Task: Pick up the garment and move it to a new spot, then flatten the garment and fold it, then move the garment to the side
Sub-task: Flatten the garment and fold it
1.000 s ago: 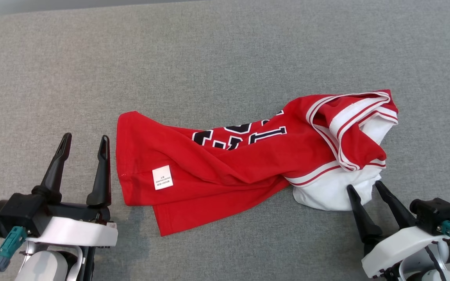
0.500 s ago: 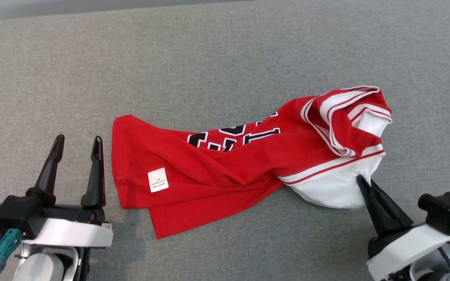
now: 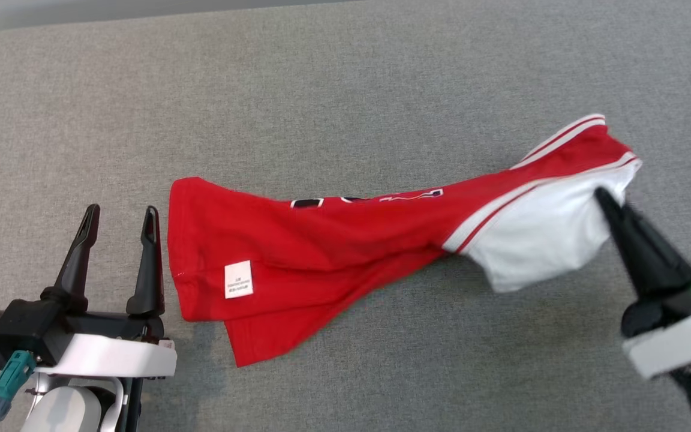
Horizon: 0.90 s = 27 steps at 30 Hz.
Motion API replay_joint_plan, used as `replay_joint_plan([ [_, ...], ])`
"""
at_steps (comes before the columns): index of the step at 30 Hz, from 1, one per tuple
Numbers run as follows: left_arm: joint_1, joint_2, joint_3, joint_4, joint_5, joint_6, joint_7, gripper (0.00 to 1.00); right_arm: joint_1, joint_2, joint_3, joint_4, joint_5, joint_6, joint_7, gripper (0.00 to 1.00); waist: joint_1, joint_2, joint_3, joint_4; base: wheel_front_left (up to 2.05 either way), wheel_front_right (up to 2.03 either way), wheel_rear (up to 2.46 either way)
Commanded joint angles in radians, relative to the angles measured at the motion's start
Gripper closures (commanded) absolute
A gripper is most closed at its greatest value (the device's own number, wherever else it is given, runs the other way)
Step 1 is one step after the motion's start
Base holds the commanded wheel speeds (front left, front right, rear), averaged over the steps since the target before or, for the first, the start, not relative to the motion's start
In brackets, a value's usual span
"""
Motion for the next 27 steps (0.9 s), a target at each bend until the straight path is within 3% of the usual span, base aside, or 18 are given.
replay_joint_plan([
  [1, -0.020, 0.002, 0.001, 0.002, 0.004, -0.002, -0.002, 0.00, -0.032, -0.023, -0.018, 0.022, -0.010, 0.000, 0.004, 1.00, 0.0000, 0.0000, 0.007, 0.006, 0.00, 0.00, 0.00],
  [3, -0.031, -0.004, -0.004, 0.006, 0.006, -0.007, -0.003, 0.00, -0.095, -0.015, -0.027, 0.095, 0.025, 0.000, 0.007, 1.00, 0.0000, 0.0000, 0.017, 0.015, 0.00, 0.00, 0.00],
  [5, -0.045, -0.009, -0.011, 0.013, 0.008, -0.014, -0.004, 0.00, -0.155, -0.056, -0.030, 0.176, 0.009, 0.000, 0.009, 1.00, 0.0000, 0.0000, 0.031, 0.030, 0.00, 0.00, 0.00],
  [10, -0.088, -0.029, -0.027, 0.029, 0.011, -0.036, -0.006, 0.00, -0.277, -0.084, -0.029, 0.387, 0.022, 0.000, -0.018, 1.00, 0.0000, 0.0000, 0.069, 0.068, 0.00, 0.00, 0.00],
  [20, -0.127, -0.053, -0.019, 0.064, 0.028, -0.064, -0.008, 0.00, -0.430, -0.117, 0.032, 0.673, 0.079, 0.000, -0.135, 1.00, 0.0000, 0.0000, 0.100, 0.087, 0.00, 0.00, 0.00],
  [21, -0.130, -0.054, -0.018, 0.065, 0.029, -0.068, -0.008, 0.00, -0.437, -0.121, 0.043, 0.688, 0.083, 0.000, -0.151, 0.86, 0.0000, 0.0000, 0.099, 0.086, 0.00, 0.00, 0.00],
  [22, -0.132, -0.055, -0.017, 0.068, 0.031, -0.069, -0.008, 0.00, -0.441, -0.127, 0.052, 0.702, 0.086, 0.000, -0.169, 0.57, 0.0000, 0.0000, 0.096, 0.083, 0.00, 0.00, 0.00],
  [23, -0.131, -0.056, -0.015, 0.071, 0.034, -0.072, -0.008, 0.00, -0.440, -0.128, 0.064, 0.716, 0.096, 0.000, -0.185, 0.09, 0.0000, 0.0000, 0.091, 0.079, 0.00, 0.00, 0.00],
  [24, -0.128, -0.056, -0.013, 0.074, 0.036, -0.075, -0.008, 0.00, -0.436, -0.131, 0.074, 0.724, 0.104, 0.000, -0.203, 0.00, 0.0000, 0.0000, 0.085, 0.075, 0.00, 0.00, 0.00],
  [27, -0.117, -0.057, -0.009, 0.085, 0.040, -0.078, -0.008, 0.00, -0.399, -0.152, 0.088, 0.732, 0.121, 0.000, -0.263, 0.00, 0.0000, 0.0000, 0.061, 0.063, 0.00, 0.00, 0.00],
])
